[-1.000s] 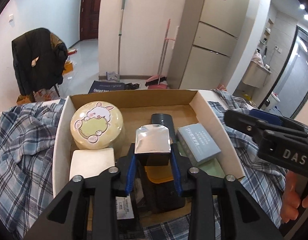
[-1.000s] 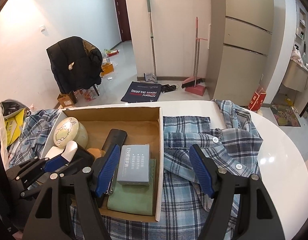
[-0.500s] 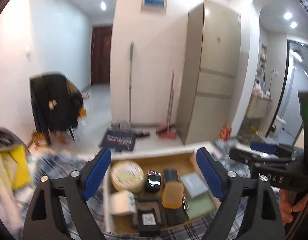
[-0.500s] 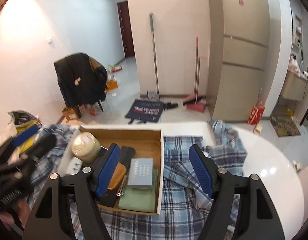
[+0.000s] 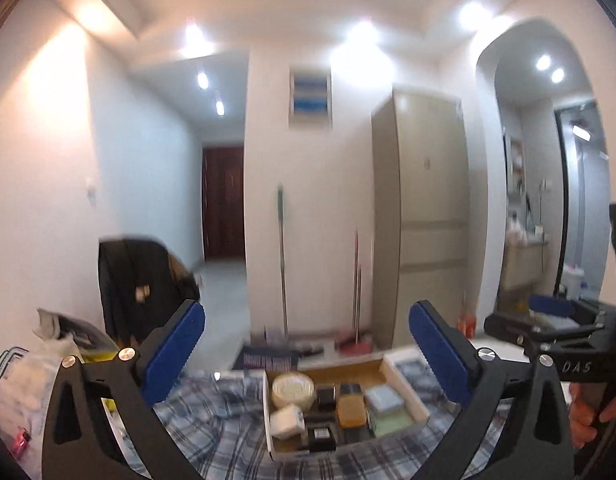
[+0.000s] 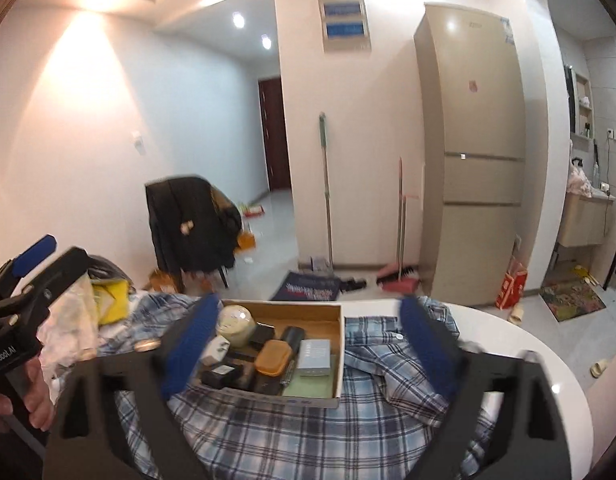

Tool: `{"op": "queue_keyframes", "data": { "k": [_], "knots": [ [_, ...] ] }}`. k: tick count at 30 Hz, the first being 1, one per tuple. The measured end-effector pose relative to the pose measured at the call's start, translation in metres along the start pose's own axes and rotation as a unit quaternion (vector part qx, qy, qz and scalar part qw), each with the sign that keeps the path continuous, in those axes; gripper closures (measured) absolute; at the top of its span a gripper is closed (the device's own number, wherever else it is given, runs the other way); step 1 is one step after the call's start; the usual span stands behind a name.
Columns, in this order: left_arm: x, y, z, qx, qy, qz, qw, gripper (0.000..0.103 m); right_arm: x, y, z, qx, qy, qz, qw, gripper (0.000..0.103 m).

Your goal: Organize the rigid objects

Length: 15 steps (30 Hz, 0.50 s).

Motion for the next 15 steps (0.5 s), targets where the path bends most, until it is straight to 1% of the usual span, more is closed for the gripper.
{"op": "queue_keyframes", "data": {
  "k": [1, 3, 6, 7, 11, 13, 15],
  "knots": [
    [0.000, -0.002, 0.009, -0.004, -0.011, -0.001, 0.9999, 0.000, -0.002, 0.001, 0.009, 0.000, -0.018, 0.001, 1.000, 0.004],
    [-0.003, -0.005, 0.023, -0.002, -0.012, -0.012, 0.9999, 0.000, -0.006, 0.000, 0.023, -0.003, -0.041, 0.000, 0.999, 0.000],
    [-0.008, -0.007, 0.040, 0.029, -0.013, -0.027, 0.9991, 0.000, -0.008, 0.001, 0.038, 0.001, -0.053, -0.007, 0.999, 0.000],
    [-0.009, -0.008, 0.045, 0.033, -0.017, -0.027, 0.9989, 0.000, -0.008, 0.001, 0.042, 0.003, -0.060, -0.009, 0.998, 0.000],
    [-0.017, -0.006, 0.057, 0.018, -0.021, -0.009, 0.9996, 0.000, -0.010, 0.003, 0.053, 0.003, -0.087, -0.004, 0.996, 0.000],
    [-0.024, -0.004, 0.058, 0.036, -0.026, -0.007, 0.9990, 0.000, -0.015, 0.003, 0.055, 0.008, -0.099, 0.002, 0.995, 0.000],
    [-0.034, -0.002, 0.057, 0.045, -0.022, -0.009, 0.9987, 0.000, -0.021, 0.004, 0.058, 0.005, -0.109, 0.010, 0.994, 0.000]
  ]
}}
Point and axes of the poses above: each gripper's, at about its wrist camera, not at the fingertips, and z roughly against the way its jaws point, y to its left, x to its top, the point moved 6 cm from there along -z, roughly the way its jaws point, and after that the axes turned 3 degrees about -z, right-handed, at the moved point
